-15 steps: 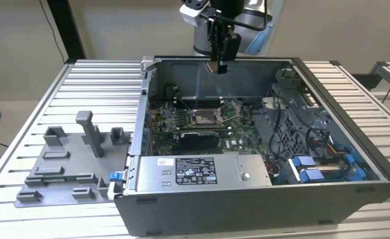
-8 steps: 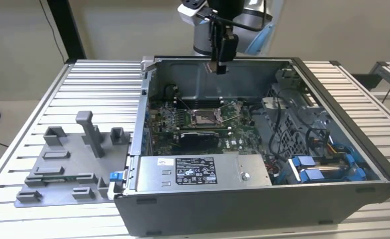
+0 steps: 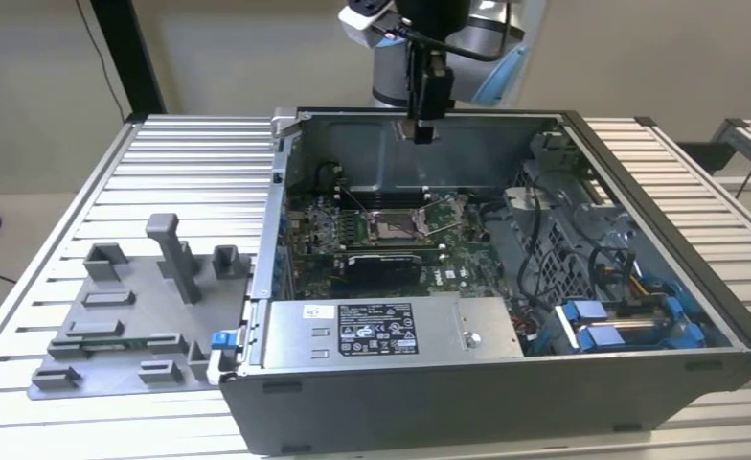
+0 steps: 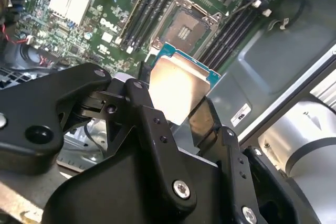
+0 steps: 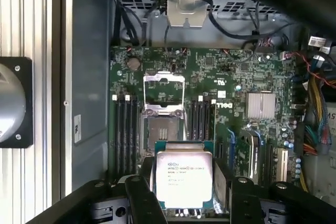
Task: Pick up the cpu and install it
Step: 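Place the cpu into insertion slot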
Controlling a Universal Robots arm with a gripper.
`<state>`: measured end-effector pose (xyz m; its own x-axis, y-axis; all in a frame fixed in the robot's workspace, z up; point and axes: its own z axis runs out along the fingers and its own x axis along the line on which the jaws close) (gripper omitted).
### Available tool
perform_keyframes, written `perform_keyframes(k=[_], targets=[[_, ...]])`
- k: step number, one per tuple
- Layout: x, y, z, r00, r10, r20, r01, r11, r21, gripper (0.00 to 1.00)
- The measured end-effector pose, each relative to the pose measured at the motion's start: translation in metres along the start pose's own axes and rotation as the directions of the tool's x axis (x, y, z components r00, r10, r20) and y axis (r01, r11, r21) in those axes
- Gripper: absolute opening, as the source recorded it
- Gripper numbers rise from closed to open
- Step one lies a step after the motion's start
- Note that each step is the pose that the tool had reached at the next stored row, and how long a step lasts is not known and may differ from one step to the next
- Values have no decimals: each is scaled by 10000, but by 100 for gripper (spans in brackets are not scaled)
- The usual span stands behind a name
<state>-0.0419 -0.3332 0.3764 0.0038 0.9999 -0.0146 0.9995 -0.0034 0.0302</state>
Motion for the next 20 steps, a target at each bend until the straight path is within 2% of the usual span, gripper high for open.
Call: perform_keyframes(k=[2,9,20], targets=[[0,0,0,9999,121,4,-121,9999,8,0],[1,2,13,9999,123,1,-123,9999,9,0],[13,24,164,9999,126,-106,-126,9999,11,0]])
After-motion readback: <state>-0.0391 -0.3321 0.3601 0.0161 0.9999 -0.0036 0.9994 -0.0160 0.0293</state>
